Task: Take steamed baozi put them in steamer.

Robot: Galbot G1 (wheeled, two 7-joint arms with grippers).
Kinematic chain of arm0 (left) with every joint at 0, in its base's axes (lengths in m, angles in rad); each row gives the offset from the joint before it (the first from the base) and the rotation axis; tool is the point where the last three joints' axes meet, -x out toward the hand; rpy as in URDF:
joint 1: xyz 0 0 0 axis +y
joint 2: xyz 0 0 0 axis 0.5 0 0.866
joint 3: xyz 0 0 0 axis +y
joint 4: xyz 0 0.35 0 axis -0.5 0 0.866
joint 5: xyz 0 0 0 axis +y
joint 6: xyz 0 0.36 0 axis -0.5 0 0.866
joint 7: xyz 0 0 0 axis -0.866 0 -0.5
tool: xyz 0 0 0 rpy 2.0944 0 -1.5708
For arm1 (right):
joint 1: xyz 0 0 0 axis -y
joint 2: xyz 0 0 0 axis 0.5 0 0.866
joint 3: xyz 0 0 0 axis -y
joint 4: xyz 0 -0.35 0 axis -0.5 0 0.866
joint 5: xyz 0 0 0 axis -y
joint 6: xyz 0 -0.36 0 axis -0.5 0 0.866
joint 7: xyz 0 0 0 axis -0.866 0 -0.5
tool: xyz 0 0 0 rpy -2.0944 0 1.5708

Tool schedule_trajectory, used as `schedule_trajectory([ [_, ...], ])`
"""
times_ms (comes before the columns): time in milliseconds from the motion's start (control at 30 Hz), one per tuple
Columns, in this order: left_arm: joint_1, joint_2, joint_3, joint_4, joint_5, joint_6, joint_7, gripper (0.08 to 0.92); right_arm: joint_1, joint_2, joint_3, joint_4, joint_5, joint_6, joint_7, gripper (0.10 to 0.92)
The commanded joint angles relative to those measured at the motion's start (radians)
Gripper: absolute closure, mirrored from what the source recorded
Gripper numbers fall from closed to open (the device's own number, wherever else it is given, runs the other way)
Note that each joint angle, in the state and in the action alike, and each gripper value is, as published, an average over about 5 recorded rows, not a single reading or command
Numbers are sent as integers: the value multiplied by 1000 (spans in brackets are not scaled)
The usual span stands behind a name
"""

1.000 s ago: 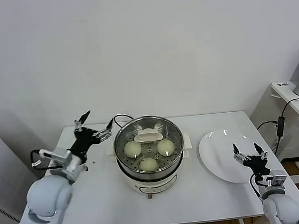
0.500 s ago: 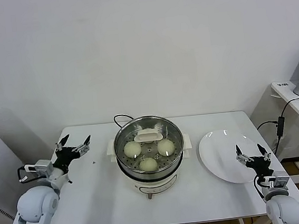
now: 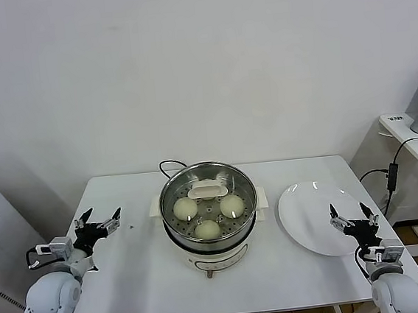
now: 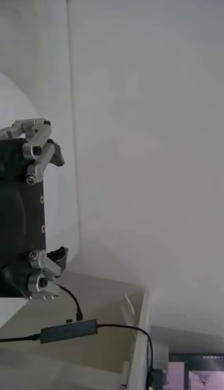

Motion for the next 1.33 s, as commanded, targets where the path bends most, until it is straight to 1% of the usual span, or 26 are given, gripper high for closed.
schedule_trajectory([
  [33, 5, -6, -6, 41, -3, -8, -2, 177, -1, -2, 0, 0, -2, -7, 1, 203],
  [667, 3, -16, -2, 36, -3, -5, -5, 177, 4, 0, -2, -6, -22, -15, -10, 203],
  [1333, 7, -23, -1, 28, -1, -1, -7, 177, 3, -10, -3, -14, -10, -30, -29, 203],
])
